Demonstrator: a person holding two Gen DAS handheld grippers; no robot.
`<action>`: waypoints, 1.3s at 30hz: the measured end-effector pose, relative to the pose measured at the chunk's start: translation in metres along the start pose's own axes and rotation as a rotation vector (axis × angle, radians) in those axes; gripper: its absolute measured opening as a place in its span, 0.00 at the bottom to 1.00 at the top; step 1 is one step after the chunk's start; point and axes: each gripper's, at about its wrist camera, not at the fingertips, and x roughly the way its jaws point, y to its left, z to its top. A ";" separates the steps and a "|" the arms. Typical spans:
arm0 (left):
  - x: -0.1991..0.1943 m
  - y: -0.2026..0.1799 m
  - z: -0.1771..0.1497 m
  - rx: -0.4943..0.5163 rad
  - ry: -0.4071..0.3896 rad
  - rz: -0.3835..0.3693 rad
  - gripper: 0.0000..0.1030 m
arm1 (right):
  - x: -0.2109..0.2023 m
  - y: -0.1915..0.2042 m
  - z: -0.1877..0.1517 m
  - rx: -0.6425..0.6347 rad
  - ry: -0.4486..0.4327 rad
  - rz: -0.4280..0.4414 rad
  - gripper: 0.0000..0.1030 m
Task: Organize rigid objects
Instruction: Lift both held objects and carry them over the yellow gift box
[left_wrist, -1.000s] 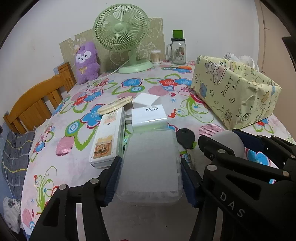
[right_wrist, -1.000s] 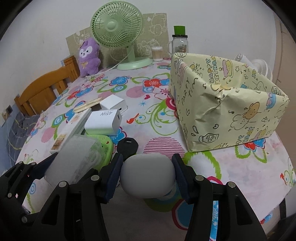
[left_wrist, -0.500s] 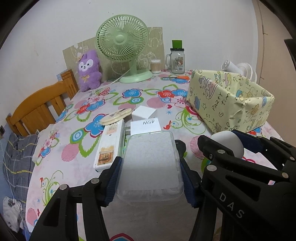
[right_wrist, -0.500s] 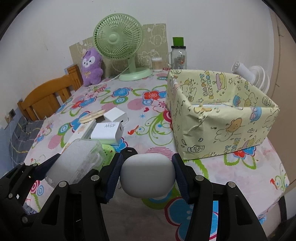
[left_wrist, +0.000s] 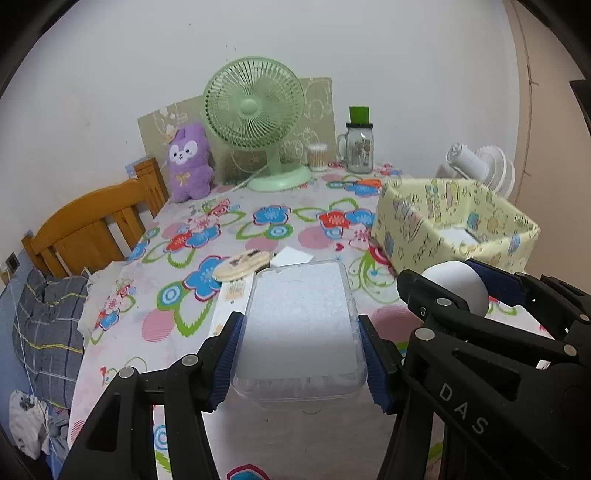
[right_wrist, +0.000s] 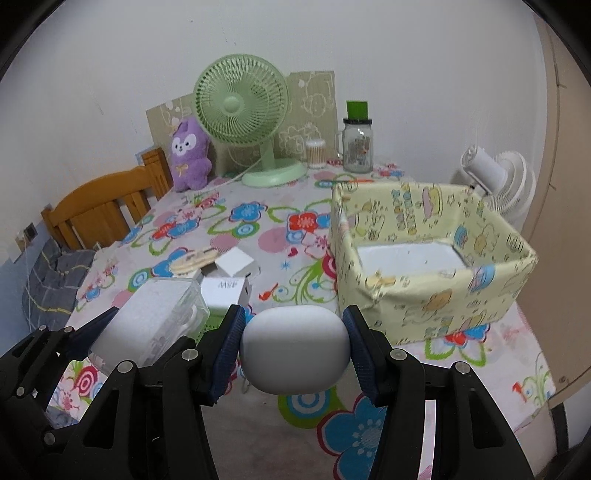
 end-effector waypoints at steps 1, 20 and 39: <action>-0.002 0.000 0.001 -0.002 -0.004 0.002 0.60 | -0.003 0.000 0.003 -0.004 -0.006 0.002 0.57; -0.017 -0.024 0.041 -0.005 -0.059 0.035 0.60 | -0.021 -0.030 0.042 0.013 -0.058 0.044 0.57; -0.001 -0.070 0.082 -0.027 -0.085 0.018 0.60 | -0.013 -0.087 0.078 0.022 -0.075 0.024 0.57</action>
